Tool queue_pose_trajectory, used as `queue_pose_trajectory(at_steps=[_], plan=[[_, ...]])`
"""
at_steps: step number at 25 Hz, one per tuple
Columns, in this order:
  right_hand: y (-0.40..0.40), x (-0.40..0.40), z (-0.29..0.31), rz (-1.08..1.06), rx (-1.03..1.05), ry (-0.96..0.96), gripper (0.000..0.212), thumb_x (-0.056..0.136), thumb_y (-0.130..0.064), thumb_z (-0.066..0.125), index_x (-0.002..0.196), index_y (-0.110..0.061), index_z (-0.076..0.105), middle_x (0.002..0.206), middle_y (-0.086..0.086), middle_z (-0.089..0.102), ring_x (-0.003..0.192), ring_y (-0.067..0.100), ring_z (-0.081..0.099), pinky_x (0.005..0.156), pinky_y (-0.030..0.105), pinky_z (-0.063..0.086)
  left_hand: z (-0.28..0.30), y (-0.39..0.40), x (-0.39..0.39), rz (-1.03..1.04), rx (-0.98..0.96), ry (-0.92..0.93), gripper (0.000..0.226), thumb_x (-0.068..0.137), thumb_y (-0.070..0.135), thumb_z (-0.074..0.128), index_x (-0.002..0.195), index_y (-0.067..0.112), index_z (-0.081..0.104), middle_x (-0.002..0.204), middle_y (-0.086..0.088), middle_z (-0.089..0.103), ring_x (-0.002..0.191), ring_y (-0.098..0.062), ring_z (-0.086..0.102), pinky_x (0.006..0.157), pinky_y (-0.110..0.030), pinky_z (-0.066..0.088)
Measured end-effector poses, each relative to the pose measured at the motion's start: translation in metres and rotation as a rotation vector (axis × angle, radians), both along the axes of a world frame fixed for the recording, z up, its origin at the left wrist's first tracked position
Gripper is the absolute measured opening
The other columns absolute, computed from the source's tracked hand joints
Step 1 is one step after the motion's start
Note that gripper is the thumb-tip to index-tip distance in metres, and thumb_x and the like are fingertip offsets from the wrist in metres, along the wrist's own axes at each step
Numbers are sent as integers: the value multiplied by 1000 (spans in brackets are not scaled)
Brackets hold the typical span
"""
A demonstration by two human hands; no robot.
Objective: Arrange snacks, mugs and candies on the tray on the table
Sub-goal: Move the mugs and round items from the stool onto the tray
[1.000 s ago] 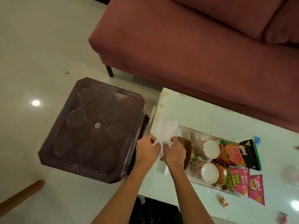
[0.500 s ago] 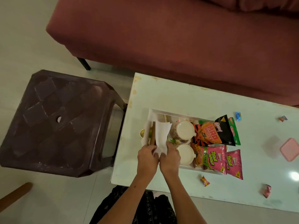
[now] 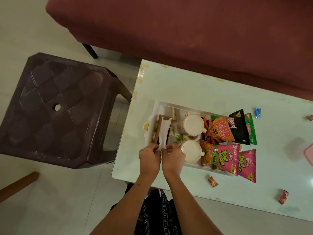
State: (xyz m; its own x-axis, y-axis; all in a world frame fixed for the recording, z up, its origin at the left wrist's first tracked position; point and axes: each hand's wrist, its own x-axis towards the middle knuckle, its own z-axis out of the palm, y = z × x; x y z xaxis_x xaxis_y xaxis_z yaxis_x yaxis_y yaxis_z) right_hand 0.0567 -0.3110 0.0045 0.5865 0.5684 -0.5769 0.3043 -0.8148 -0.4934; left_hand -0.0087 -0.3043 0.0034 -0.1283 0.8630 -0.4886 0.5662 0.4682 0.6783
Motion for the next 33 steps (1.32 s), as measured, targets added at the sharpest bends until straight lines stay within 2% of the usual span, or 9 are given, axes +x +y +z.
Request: queue_pose_trajectory(at_steps=[7, 13, 17, 21, 24, 26, 28, 30, 33], plan=[[-7, -4, -12, 54, 12, -7, 9, 89, -3, 54, 83, -7, 59, 77, 1, 58, 70, 18, 55, 48, 13, 30, -11, -6, -7, 44, -58, 19, 23, 81, -2, 60, 102, 2, 67, 99, -15, 71, 88, -27, 66, 84, -34, 54], [-18, 3, 1, 248, -2, -34, 18, 92, -9, 49, 108, -6, 57, 105, 11, 66, 94, 28, 62, 71, 26, 42, -8, -11, -15, 59, -130, 79, 22, 84, 2, 59, 106, 2, 64, 106, -16, 68, 94, -28, 63, 85, -30, 49], [-31, 35, 32, 391, 142, -109, 20, 93, -23, 48, 98, -11, 63, 94, 7, 71, 83, 26, 66, 69, 33, 54, 8, -19, -16, 56, -106, 85, 21, 89, 12, 54, 104, 3, 65, 106, -16, 68, 95, -27, 63, 78, -25, 45], [-44, 117, 62, 195, 341, -345, 21, 92, -29, 54, 84, -13, 66, 69, 2, 69, 57, 20, 60, 46, 18, 32, 22, -1, -21, 102, -87, 88, 23, 89, 16, 50, 99, 3, 67, 102, -15, 68, 94, -27, 60, 77, -27, 42], [-58, 204, 67, -226, 362, -395, 16, 90, -23, 54, 88, -13, 66, 75, 5, 67, 62, 19, 57, 56, 23, 34, 24, 26, -25, 176, -117, 85, 22, 87, 18, 52, 92, 3, 68, 95, -18, 68, 90, -31, 60, 77, -32, 43], [-69, 259, 54, -516, 345, -280, 15, 87, -16, 54, 95, -10, 65, 89, 11, 69, 63, 18, 62, 65, 27, 45, 19, 43, -26, 237, -143, 37, 20, 85, 19, 55, 95, 7, 67, 97, -16, 68, 92, -31, 61, 81, -35, 46], [-78, 300, 33, -741, 293, -51, 20, 87, -10, 54, 103, -2, 64, 96, 15, 66, 58, 12, 62, 61, 23, 53, 9, 56, -25, 284, -183, 10, 24, 84, 22, 58, 101, 7, 65, 102, -16, 67, 99, -33, 61, 83, -38, 47], [-81, 321, 13, -820, 225, 226, 20, 90, -5, 52, 107, 2, 60, 104, 19, 60, 67, 19, 61, 62, 21, 54, -3, 67, -24, 288, -230, 37, 34, 83, 25, 61, 112, 6, 60, 114, -14, 62, 107, -33, 56, 87, -38, 44], [-75, 335, -15, -776, 120, 476, 25, 93, -4, 49, 116, 5, 54, 111, 21, 56, 89, 32, 57, 88, 34, 48, -21, 81, -24, 297, -277, 78, 46, 84, 25, 62, 125, 5, 51, 129, -14, 54, 118, -33, 49, 99, -39, 39]])
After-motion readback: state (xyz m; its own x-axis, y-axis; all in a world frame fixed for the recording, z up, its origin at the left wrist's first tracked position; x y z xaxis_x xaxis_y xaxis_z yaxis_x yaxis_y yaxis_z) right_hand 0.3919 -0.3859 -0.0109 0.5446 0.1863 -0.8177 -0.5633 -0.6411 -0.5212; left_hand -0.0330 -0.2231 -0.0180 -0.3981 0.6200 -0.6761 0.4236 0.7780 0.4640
